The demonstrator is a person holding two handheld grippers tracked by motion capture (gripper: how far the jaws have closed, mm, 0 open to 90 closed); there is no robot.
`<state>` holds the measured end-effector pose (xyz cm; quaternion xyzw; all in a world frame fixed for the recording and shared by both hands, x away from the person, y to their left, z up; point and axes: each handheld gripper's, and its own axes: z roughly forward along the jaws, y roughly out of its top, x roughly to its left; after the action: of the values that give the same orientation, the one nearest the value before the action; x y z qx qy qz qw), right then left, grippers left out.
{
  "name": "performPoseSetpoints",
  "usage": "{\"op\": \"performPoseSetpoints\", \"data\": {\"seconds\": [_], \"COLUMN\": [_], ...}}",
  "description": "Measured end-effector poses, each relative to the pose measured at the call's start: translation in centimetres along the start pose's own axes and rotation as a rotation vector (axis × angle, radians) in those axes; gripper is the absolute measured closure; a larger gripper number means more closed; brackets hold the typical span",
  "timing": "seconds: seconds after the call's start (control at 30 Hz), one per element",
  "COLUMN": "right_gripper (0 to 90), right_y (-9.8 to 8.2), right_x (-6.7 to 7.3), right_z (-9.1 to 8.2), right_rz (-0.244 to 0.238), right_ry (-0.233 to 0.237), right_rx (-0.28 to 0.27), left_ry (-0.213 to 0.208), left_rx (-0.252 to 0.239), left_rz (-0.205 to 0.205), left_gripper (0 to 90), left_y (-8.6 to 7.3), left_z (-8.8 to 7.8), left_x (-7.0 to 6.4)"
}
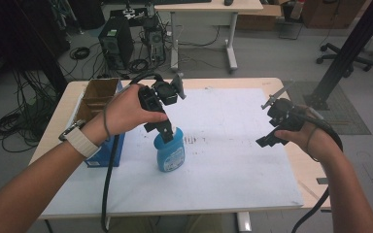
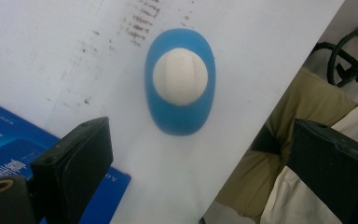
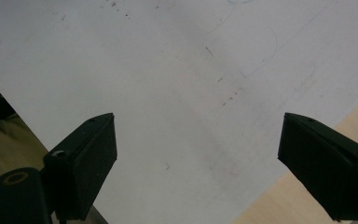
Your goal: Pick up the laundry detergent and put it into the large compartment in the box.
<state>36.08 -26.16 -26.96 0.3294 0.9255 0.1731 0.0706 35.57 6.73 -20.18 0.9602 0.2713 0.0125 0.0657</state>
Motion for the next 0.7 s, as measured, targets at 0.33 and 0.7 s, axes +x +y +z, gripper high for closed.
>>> {"op": "performPoseSetpoints", "data": {"seconds": [0.33,0.7], "right_gripper": [11.5,11.5], "right_y": [0.0,0.0], "right_x": [0.0,-0.1], "right_z": [0.1,0.3], "right_rz": [-0.002,-0.007], "right_ry": [0.001,0.003], "right_rx": [0.002,0.001], "left_ry": [-0.011,-0.010], "left_rx": [-0.005,-0.009], "left_rz": [-0.002,-0.004], "left_gripper": [7.3,7.3], "left_y": [0.3,0.7], "left_z": [0.6,1.1], "left_x": [0.1,0.2]}}
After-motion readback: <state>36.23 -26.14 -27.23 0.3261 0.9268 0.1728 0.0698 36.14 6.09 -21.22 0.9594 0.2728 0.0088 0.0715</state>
